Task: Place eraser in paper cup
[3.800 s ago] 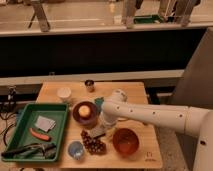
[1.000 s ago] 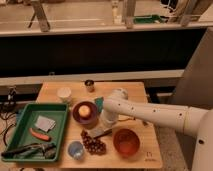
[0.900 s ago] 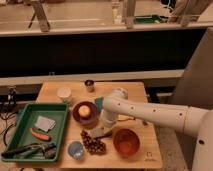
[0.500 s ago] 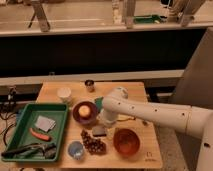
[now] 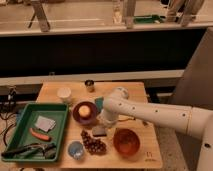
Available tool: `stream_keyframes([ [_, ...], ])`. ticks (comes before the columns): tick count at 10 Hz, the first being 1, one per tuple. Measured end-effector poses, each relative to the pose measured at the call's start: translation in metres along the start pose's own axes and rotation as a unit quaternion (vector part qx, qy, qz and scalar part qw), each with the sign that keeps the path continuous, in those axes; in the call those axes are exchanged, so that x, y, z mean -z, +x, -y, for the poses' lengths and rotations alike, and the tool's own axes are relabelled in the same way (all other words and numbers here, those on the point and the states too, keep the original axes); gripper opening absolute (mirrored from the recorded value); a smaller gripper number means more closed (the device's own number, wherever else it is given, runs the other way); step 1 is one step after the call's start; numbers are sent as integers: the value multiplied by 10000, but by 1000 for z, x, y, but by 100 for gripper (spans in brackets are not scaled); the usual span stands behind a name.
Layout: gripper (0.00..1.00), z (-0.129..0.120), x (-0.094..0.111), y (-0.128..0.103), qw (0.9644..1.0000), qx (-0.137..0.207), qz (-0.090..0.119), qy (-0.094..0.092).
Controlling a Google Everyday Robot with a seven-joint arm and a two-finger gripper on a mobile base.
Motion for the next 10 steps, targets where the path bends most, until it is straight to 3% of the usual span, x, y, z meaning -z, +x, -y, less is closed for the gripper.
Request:
stream_keyframes([
  [3, 80, 1, -6, 10, 9999, -130, -15, 28],
  [4, 69, 2, -11, 16, 9998, -183, -31, -8],
  [5, 66, 2, -14, 19, 9998, -212, -31, -31],
  [10, 66, 2, -24, 26, 9996, -258, -22, -140],
])
